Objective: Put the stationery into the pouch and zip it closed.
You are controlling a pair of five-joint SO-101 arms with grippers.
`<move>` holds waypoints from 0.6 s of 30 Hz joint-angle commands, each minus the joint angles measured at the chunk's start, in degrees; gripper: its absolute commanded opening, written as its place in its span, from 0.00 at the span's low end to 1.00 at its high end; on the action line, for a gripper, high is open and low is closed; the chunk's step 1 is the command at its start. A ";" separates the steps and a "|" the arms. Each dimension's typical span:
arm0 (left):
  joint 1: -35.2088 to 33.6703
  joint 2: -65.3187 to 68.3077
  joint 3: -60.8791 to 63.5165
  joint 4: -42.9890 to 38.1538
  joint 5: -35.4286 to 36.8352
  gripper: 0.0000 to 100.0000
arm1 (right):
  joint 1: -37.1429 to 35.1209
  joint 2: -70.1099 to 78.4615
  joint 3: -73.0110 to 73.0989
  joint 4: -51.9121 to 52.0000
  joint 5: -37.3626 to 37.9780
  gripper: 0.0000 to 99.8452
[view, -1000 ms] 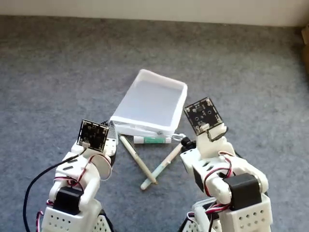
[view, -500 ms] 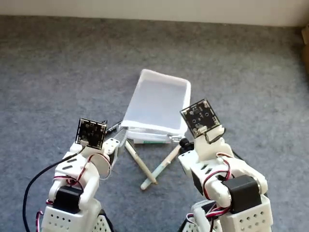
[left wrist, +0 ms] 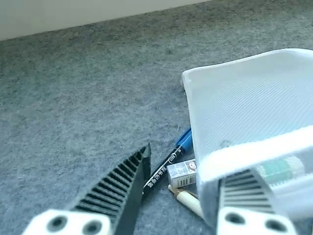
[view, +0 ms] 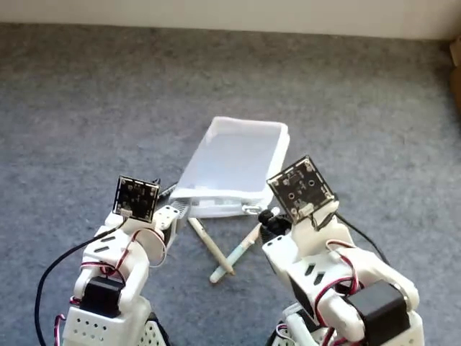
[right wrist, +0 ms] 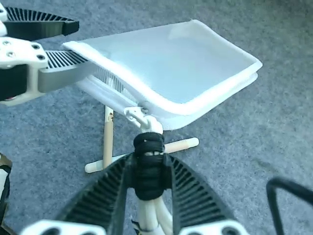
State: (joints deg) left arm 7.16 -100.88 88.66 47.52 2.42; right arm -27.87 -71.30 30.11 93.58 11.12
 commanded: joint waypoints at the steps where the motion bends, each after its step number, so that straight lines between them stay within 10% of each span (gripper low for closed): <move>1: 0.84 -0.04 -0.66 -1.14 0.79 0.21 | -0.84 -0.57 -3.21 0.31 -0.62 0.01; 18: 1.80 -0.04 -11.03 9.76 -2.11 0.01 | -0.66 -0.57 -3.21 -0.13 -0.35 0.01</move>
State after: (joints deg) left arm 8.48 -100.97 85.67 49.98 0.92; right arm -28.40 -70.95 29.76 93.58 11.12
